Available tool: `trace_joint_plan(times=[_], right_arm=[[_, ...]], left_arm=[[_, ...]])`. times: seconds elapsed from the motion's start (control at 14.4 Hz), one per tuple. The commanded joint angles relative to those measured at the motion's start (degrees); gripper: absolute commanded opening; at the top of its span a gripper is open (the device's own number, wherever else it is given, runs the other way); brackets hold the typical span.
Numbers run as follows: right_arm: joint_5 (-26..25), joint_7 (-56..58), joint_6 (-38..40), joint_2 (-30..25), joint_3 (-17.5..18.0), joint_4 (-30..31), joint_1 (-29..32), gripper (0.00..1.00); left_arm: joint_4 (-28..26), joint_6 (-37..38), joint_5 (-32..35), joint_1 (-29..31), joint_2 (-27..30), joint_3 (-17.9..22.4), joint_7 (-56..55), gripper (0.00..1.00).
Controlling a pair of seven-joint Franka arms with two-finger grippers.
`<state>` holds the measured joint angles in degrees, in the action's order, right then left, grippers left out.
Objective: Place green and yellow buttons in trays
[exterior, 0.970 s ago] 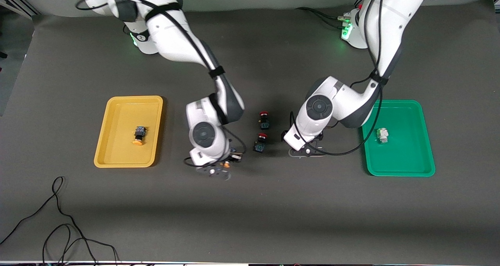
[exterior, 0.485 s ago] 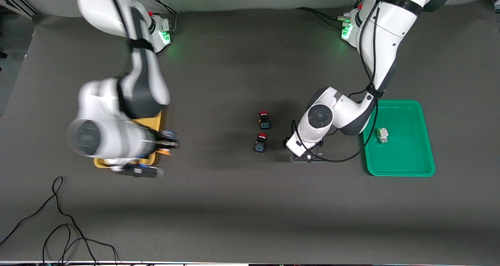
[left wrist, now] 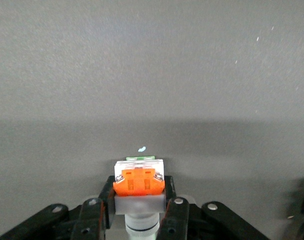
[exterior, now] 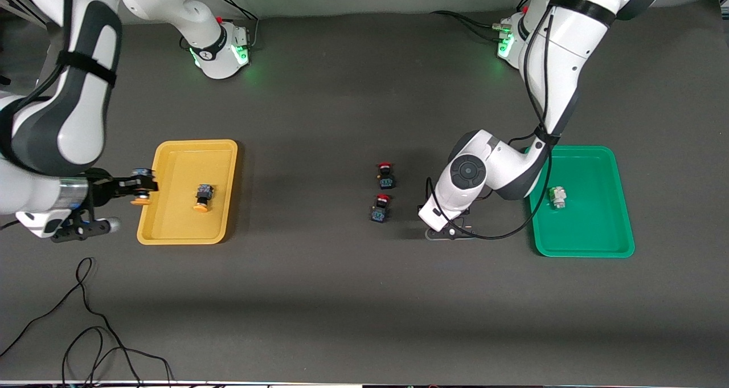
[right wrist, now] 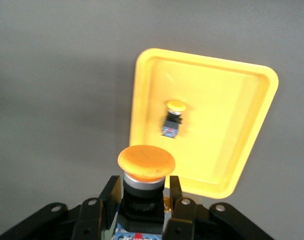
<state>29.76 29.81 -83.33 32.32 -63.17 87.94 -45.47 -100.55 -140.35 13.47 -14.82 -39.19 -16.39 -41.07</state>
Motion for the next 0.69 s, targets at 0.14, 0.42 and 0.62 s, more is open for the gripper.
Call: trace_joint_plan(times=[0.14,0.42,0.62], right_arm=[[0.2,13.31,-23.39,-0.95,-0.65,20.82,-2.16,0.0],[5.22,17.21,-36.7,1.25,2.51,28.76,-1.99,0.0],[9.07,17.21,-46.1,2.3,7.69,33.16,-1.81,0.0]], left_arm=[[6.75,15.14,-3.43,-0.47,5.6,-0.13,-3.15,0.16],[7.39,28.08,-9.51,3.2,13.33,0.04,2.8,0.12],[1.44,33.03,-12.33,11.36,21.14,0.13,12.21,0.11]])
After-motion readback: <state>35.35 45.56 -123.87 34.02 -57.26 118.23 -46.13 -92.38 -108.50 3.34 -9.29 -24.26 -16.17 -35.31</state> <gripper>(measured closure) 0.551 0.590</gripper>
